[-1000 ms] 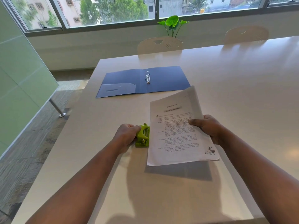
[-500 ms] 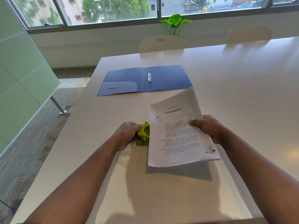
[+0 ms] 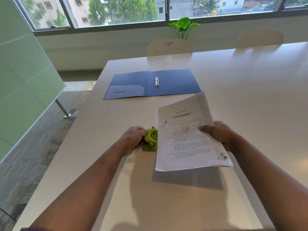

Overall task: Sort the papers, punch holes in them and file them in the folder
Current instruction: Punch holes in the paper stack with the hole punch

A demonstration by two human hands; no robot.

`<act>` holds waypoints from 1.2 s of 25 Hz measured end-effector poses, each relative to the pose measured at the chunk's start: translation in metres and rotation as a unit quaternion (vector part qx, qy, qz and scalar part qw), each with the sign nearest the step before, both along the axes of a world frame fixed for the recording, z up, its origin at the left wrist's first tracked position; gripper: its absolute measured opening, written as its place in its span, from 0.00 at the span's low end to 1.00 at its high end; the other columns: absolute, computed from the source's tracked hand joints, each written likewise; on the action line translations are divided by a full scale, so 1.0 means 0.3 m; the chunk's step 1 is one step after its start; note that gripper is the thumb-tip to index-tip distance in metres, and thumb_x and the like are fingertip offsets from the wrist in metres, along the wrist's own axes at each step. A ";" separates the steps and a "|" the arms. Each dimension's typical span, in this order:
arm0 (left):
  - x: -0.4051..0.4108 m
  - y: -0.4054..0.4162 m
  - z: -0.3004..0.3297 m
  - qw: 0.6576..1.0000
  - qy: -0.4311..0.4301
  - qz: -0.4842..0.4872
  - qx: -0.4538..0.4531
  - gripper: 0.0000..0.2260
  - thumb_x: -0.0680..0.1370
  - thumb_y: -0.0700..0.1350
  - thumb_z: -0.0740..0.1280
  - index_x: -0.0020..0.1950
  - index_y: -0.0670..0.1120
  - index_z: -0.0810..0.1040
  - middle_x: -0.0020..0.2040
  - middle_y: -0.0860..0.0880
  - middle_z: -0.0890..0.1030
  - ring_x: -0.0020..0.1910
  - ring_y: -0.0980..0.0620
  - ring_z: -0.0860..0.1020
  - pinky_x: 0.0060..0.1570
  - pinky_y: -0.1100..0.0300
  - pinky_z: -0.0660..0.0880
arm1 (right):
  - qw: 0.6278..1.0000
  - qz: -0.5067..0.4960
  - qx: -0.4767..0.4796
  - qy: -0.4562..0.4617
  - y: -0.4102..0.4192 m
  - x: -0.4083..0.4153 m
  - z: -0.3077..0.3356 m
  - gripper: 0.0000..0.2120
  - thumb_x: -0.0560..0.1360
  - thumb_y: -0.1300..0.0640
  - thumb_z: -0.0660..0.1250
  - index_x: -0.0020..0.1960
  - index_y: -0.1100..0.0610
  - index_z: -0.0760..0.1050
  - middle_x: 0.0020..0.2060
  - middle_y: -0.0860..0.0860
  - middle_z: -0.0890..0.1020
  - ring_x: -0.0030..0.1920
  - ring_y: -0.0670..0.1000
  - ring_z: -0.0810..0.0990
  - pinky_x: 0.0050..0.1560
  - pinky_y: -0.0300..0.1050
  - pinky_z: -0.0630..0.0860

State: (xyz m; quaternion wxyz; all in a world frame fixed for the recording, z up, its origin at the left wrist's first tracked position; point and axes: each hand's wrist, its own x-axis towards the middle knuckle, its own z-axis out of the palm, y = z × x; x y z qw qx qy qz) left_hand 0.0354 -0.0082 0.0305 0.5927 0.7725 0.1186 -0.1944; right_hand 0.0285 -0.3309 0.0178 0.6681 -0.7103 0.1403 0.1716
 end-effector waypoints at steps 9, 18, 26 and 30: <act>-0.006 -0.008 0.011 1.000 -0.001 0.002 0.008 0.10 0.85 0.46 0.63 0.45 0.46 0.78 0.36 0.48 0.78 0.30 0.56 0.75 0.28 0.67 0.75 | 0.999 0.013 -0.032 -0.007 0.045 0.002 0.003 0.14 0.79 0.61 0.70 0.64 0.56 0.77 0.53 0.57 0.87 0.47 0.61 0.88 0.47 0.62 0.85; -0.018 -0.015 0.027 1.000 0.002 0.005 0.013 0.10 0.85 0.45 0.63 0.45 0.46 0.78 0.36 0.48 0.78 0.27 0.58 0.74 0.24 0.69 0.72 | 0.996 0.005 -0.086 -0.027 0.073 -0.002 0.055 0.12 0.79 0.60 0.70 0.62 0.59 0.78 0.51 0.57 0.87 0.46 0.59 0.88 0.43 0.57 0.86; -0.008 -0.007 0.010 1.000 0.003 0.001 0.014 0.09 0.84 0.45 0.63 0.46 0.45 0.78 0.37 0.47 0.77 0.30 0.56 0.73 0.27 0.68 0.73 | 0.975 0.028 -0.200 -0.093 0.124 0.017 0.145 0.06 0.78 0.61 0.69 0.54 0.60 0.81 0.48 0.55 0.86 0.47 0.59 0.86 0.53 0.57 0.83; -0.004 -0.005 0.007 1.000 0.004 -0.001 0.011 0.09 0.84 0.46 0.64 0.46 0.45 0.78 0.38 0.47 0.78 0.31 0.55 0.74 0.28 0.68 0.74 | 0.967 0.030 -0.233 -0.097 0.152 0.026 0.167 0.12 0.76 0.61 0.68 0.58 0.61 0.81 0.51 0.56 0.85 0.48 0.60 0.85 0.54 0.61 0.84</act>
